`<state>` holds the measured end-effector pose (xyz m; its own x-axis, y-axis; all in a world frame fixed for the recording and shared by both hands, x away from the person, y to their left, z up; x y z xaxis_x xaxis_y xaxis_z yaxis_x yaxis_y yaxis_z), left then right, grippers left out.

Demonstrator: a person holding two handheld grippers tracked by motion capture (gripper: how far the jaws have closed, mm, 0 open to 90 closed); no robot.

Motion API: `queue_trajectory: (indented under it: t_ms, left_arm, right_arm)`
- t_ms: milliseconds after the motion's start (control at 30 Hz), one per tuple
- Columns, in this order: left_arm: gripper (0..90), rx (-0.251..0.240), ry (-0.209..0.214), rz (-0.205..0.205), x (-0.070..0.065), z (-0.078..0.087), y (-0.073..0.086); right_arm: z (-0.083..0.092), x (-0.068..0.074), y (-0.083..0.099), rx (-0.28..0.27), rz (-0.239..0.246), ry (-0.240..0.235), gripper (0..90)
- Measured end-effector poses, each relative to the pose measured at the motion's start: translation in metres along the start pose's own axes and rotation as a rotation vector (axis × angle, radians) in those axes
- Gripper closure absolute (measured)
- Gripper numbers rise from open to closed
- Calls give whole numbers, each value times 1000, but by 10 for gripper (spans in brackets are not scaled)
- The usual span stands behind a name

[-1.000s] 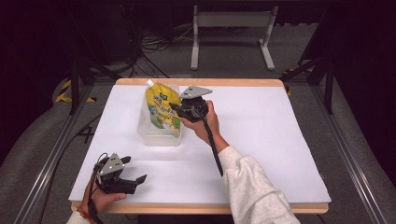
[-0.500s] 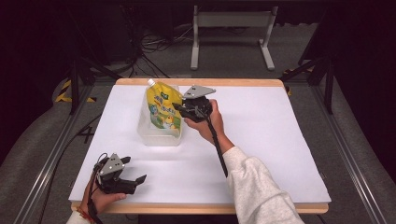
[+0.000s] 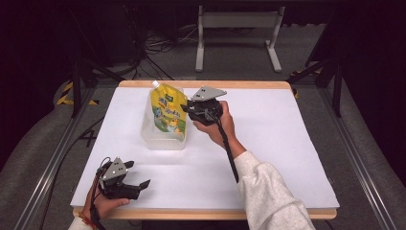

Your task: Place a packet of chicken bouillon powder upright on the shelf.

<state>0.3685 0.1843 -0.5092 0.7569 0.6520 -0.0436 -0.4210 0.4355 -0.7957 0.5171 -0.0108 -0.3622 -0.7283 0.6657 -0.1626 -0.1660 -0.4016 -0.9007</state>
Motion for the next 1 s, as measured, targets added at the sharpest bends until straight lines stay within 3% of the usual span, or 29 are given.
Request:
queue_trajectory:
  t_ms: [400, 1000]
  left_arm:
    - [84, 6, 2, 2, 0, 0, 1]
    - [84, 13, -2, 3, 0, -1, 1]
  right_arm:
    - [12, 1, 0, 6, 34, 7, 756]
    - [31, -5, 22, 46, 81, 30, 712]
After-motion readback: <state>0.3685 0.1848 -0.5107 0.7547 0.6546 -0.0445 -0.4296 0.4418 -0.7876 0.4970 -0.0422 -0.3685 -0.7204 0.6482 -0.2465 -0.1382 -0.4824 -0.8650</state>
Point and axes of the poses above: each handheld gripper's, and its own axes: z roughly backward along the jaws, y roughly out of its underside, x roughly to its left, the point moved 9 cm from there along -z, roughly forward along the jaws, and after that the axes turned 3 degrees about y, right-handed, at the moved point
